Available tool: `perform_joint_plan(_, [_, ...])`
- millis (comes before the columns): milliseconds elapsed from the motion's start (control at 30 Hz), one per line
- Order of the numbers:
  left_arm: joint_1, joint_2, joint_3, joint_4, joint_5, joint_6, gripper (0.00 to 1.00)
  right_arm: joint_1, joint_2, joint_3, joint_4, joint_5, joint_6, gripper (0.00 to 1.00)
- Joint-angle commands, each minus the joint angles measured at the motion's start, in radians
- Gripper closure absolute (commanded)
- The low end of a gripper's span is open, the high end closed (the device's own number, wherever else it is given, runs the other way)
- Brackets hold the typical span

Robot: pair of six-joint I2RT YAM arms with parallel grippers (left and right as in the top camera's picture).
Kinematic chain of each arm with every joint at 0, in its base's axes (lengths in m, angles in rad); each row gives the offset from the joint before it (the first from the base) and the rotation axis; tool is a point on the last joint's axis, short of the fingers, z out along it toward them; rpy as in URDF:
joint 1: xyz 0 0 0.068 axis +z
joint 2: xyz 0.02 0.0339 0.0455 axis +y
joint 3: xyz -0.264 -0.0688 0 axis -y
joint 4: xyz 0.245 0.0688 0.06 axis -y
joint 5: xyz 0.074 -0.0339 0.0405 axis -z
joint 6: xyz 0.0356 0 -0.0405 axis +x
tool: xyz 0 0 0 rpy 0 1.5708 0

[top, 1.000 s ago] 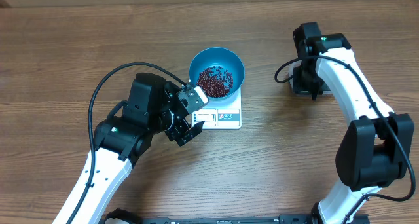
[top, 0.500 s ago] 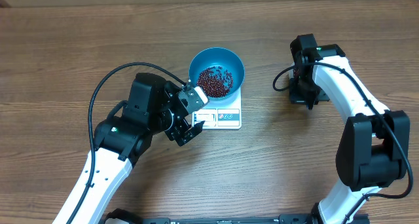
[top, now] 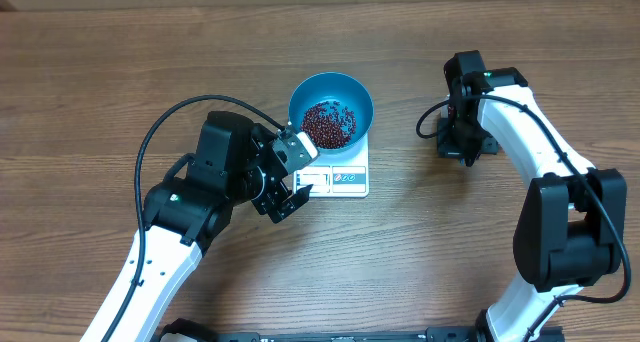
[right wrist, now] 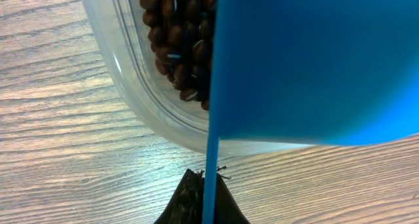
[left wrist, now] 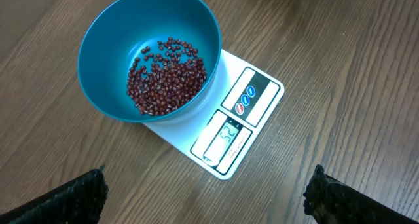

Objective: Scoop item into bowl and weigh 150g on scale
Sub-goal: 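Scoop more beans from the container with the right gripper's blue scoop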

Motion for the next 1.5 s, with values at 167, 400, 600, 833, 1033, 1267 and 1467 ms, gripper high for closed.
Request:
perform_joint_plan(167, [0.005,0.003,0.027,-0.001,0.008,-0.017,0.01,0.004,-0.032,0.011,-0.003,-0.082,-0.011,0.96])
perform_joint_plan(400, [0.005,0.003,0.027,-0.001,0.008,-0.017,0.0,-0.005,-0.032,0.079,-0.006,-0.187,-0.011,0.96])
perform_joint_plan(600, [0.005,0.003,0.027,-0.001,0.008,-0.017,0.01,-0.047,-0.034,0.091,-0.01,-0.259,-0.011,0.96])
perform_joint_plan(833, [0.005,0.003,0.027,-0.001,0.008,-0.017,0.0,-0.129,-0.034,0.091,-0.025,-0.362,-0.038,0.96])
perform_joint_plan(1033, [0.005,0.003,0.027,-0.001,0.008,-0.017,0.01,-0.207,-0.034,0.091,-0.042,-0.531,-0.107,0.96])
perform_joint_plan(1267, [0.005,0.003,0.027,-0.001,0.008,-0.017,0.0,-0.295,-0.034,0.091,-0.104,-0.784,-0.257,0.96])
perform_joint_plan(1467, [0.005,0.003,0.027,-0.001,0.008,-0.017,0.01,-0.358,-0.034,0.091,-0.15,-0.829,-0.297,0.96])
